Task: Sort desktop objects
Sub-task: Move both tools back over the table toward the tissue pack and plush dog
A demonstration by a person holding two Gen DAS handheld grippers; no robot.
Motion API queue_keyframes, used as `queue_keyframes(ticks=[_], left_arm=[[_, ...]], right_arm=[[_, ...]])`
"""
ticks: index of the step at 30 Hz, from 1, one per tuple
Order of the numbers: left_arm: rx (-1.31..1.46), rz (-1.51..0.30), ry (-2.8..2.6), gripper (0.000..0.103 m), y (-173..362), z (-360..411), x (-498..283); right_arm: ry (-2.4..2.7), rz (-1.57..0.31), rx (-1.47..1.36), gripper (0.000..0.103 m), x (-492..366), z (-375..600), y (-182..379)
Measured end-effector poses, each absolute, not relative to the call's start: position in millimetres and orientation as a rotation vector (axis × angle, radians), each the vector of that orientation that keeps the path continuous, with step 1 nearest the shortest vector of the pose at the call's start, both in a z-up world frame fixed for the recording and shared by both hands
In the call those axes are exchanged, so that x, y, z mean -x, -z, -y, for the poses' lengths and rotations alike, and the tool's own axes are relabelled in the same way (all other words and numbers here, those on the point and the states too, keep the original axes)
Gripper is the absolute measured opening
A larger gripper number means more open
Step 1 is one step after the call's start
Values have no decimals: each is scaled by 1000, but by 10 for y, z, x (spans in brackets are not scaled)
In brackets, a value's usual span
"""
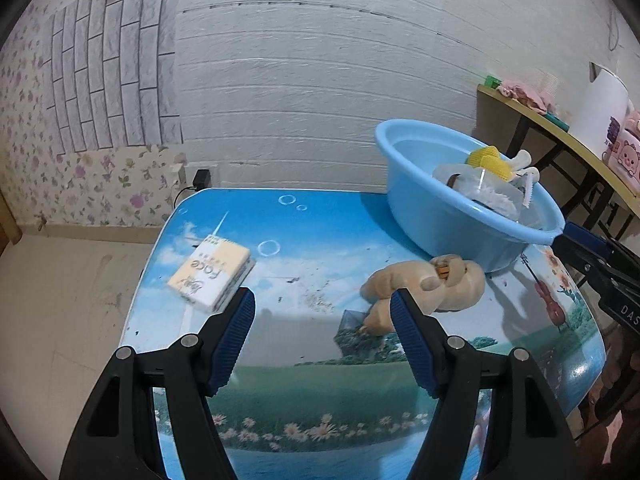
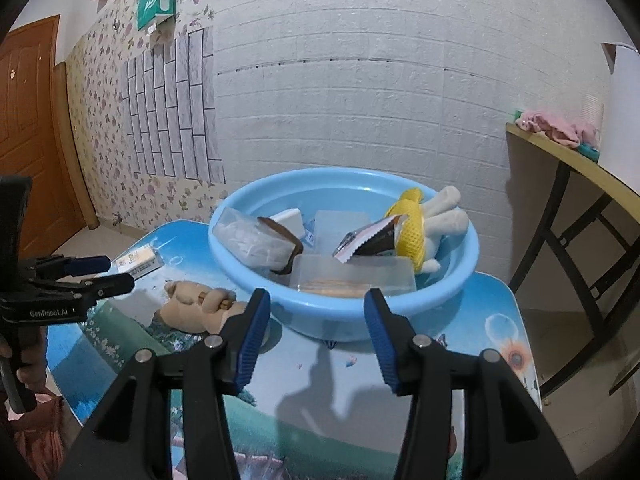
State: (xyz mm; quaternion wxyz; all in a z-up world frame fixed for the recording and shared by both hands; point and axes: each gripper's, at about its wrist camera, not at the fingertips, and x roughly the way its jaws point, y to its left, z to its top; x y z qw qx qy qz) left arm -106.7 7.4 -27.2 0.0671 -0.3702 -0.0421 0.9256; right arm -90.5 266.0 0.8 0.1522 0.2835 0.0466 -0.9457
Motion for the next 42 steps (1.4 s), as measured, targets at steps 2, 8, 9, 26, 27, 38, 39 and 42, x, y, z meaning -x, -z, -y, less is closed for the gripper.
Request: queue_keyframes(ticks=[2,8,9,26,27,38,39,42], left_arm=[[1119,128,-2799,70,283,-39,1051],[1131,142,-2815,70,305,49,1033],[1132,144,-2815,70,310,64,1028],[1204,183,-2812,82,502,303,1121],[1214,169,-2815,83,515,316,1135],[1296,151,-2800,86,642,519,1363],[1306,155,-2794,86,659,530,1396],[1314,157,-2786,86,683,549,1468]], right_arm=[[2705,-111,-842,49,897,-2657,8],[2640,-36,-949,52,922,-2566,143],[2635,-39,-952,52,921,-2537,154],[2517,40,-1098,74,1128,-2214,389],[2510,60,-1108,75,1148,-2203,402],[2505,101,-1152,86,1305,-2039,529],[2510,102,-1152,86,1312,-2040,537],[2524,130,-1144,85,1331,-2071,558]])
